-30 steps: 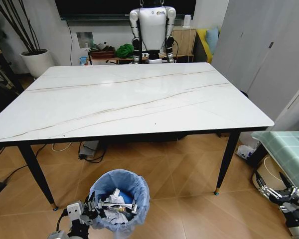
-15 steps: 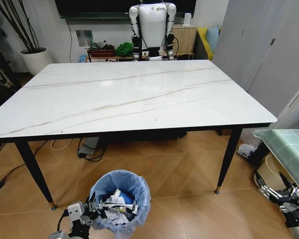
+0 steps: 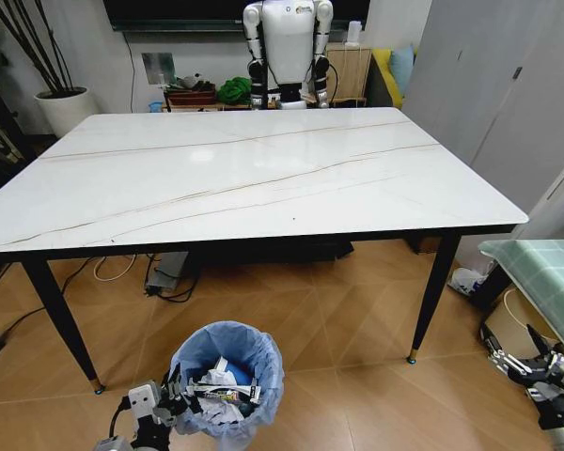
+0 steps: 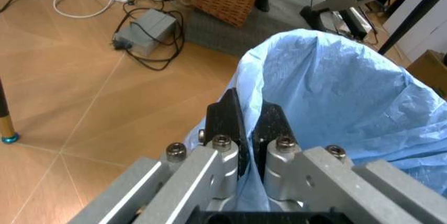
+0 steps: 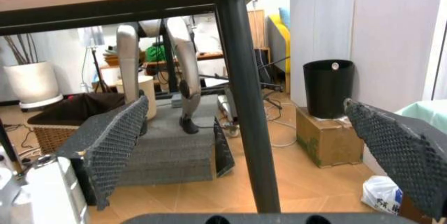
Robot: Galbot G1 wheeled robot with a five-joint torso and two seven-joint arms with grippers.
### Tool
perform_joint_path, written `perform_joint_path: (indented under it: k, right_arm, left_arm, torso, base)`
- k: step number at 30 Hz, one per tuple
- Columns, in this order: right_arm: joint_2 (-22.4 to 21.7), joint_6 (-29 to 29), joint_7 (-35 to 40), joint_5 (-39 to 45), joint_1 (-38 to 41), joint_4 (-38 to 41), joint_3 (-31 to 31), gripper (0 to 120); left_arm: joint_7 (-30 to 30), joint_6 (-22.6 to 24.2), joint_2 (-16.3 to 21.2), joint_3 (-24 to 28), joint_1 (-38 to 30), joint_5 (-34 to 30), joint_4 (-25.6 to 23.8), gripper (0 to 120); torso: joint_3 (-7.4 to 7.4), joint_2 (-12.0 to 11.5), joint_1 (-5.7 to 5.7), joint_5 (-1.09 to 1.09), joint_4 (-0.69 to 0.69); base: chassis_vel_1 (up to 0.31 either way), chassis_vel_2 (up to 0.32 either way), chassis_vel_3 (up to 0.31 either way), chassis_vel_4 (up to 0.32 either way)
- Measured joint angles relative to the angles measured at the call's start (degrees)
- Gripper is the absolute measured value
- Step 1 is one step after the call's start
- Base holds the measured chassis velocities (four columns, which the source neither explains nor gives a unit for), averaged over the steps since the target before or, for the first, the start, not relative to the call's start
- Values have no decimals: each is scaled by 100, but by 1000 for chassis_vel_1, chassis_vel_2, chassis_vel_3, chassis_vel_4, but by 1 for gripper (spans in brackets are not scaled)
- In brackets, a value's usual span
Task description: Pick up the trash bin and place the trash from the table into it.
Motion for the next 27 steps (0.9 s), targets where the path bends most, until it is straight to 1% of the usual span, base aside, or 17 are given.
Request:
perform_joint_path:
  k: [16,18,27]
  right_arm:
    - [0,0,0,0,0,0,0,100]
    - [0,0,0,0,0,0,0,100]
    - [0,0,0,0,0,0,0,100]
  left_arm:
    - [12,-11,-10,-4,-5,-9,32,0]
    - [15,-12,-12,-5,-27,-9,71,0]
    - [60,-16,-20,22,-109,-112,223,0]
  torso:
    - [-234,-387,-154,0,0]
    - [-277,-452,-177,0,0]
    - [-387,-637,-249,0,0]
  base:
    - [0,0,0,0]
    - [0,0,0,0]
    - [0,0,0,0]
